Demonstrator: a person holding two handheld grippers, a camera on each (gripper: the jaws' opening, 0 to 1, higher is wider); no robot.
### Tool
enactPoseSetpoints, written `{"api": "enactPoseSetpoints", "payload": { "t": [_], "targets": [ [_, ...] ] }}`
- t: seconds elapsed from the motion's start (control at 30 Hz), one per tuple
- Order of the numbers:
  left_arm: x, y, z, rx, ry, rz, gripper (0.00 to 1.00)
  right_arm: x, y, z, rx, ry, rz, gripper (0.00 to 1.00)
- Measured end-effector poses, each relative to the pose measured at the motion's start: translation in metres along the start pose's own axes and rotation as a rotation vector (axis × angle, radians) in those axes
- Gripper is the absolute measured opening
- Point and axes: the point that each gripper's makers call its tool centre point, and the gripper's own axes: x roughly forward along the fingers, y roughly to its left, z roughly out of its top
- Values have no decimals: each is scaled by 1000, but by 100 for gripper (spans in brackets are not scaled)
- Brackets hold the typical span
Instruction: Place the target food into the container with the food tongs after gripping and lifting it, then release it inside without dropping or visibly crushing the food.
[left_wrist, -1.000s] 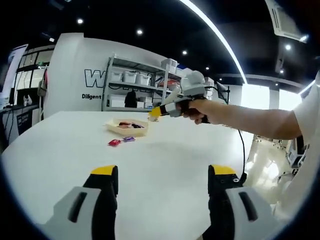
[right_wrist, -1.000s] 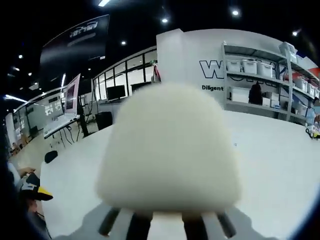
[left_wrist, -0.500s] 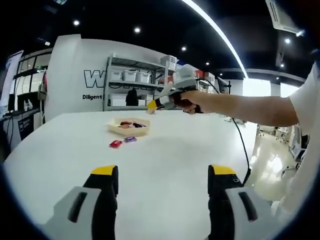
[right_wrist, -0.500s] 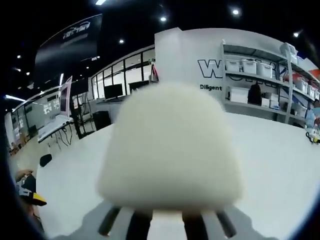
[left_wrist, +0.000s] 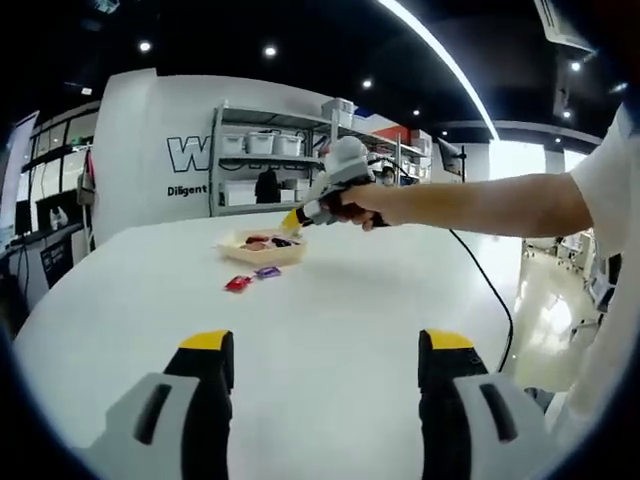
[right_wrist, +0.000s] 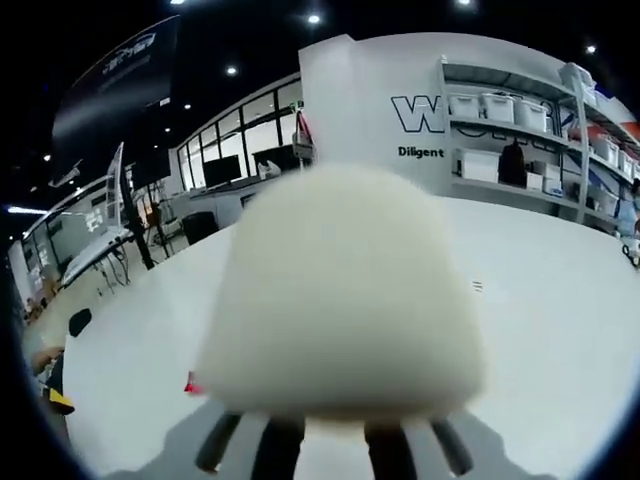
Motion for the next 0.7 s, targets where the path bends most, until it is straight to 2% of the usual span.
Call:
{"api": "enactPoseSetpoints", "payload": {
  "t": [0.43,0.7],
  "targets": [
    [-3,9,-1,4,8,28,73,38,5,0,-15,29,11,14],
    [-4,13,-3,3,13,39,73,44,2,-7,-24,42,9,15]
  ]
}}
